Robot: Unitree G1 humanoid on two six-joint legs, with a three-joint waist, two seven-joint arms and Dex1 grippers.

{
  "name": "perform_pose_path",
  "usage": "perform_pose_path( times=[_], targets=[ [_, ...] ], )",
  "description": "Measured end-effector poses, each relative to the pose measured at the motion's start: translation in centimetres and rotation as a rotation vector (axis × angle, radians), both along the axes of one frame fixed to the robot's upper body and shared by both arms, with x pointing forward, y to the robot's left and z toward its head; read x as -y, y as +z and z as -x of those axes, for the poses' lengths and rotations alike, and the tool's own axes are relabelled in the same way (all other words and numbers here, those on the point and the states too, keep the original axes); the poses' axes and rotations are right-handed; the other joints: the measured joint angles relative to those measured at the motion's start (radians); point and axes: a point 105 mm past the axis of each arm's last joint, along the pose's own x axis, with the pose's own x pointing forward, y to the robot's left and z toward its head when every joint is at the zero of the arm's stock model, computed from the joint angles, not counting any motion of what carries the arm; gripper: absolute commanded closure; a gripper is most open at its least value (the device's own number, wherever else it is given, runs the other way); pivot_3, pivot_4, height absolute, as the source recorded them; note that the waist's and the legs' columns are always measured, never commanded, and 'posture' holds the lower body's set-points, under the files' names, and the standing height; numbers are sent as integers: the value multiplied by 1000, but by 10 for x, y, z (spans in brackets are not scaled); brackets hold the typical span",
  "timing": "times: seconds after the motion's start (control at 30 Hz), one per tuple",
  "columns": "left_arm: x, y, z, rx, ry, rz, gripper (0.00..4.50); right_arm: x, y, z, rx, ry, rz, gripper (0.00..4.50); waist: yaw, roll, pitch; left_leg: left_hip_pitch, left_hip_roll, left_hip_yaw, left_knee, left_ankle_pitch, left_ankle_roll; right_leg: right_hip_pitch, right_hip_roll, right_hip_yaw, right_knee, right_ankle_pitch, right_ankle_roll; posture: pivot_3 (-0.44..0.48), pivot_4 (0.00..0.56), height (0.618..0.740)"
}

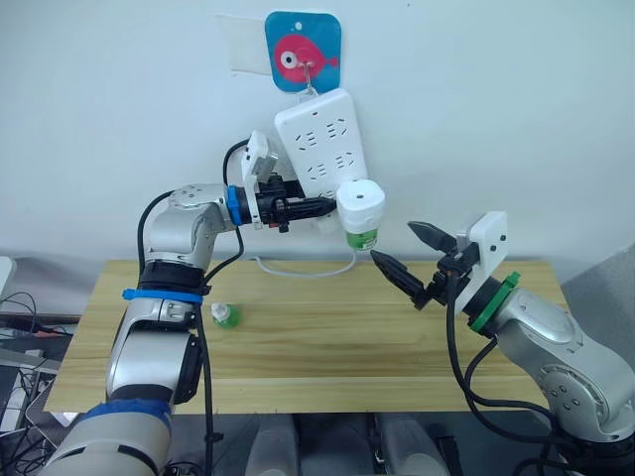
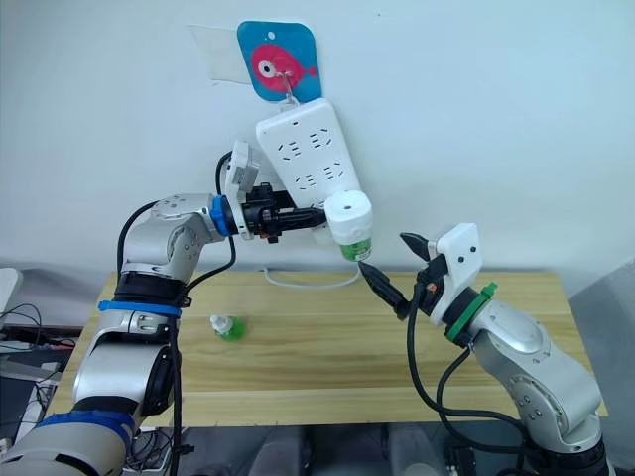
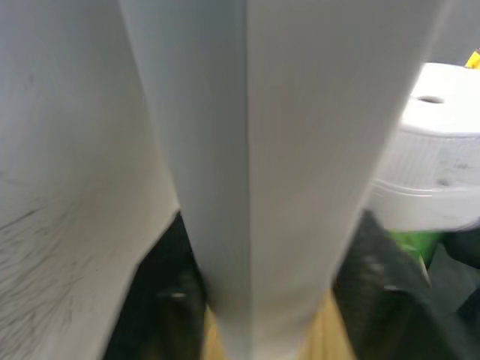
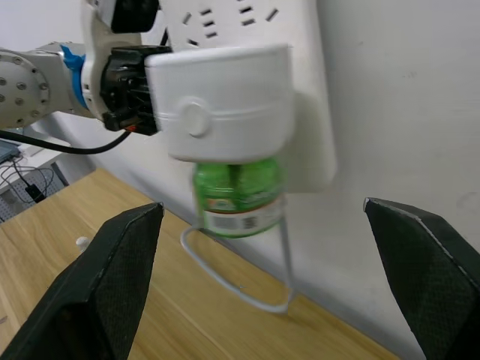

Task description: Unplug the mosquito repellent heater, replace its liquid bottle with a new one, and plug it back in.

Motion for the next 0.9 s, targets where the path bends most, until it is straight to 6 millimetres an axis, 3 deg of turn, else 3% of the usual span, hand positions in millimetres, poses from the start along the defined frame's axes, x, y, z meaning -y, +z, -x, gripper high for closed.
perform_pose_path(
  times=[0.4,0.9],
  targets=[
    [-4,-1,-2,9,63,-2,3170,-42,34,-7,23,-17,-33,0,-5,2,2,0,1,0,0,0,0,-1,0,0,0,0,0,-151,280,740],
    [-4,-1,-4,30,79,1,3170,-61,32,-27,-18,-120,25,0,-6,3,4,0,1,0,0,0,0,-1,0,1,1,0,0,-147,287,740]
  ],
)
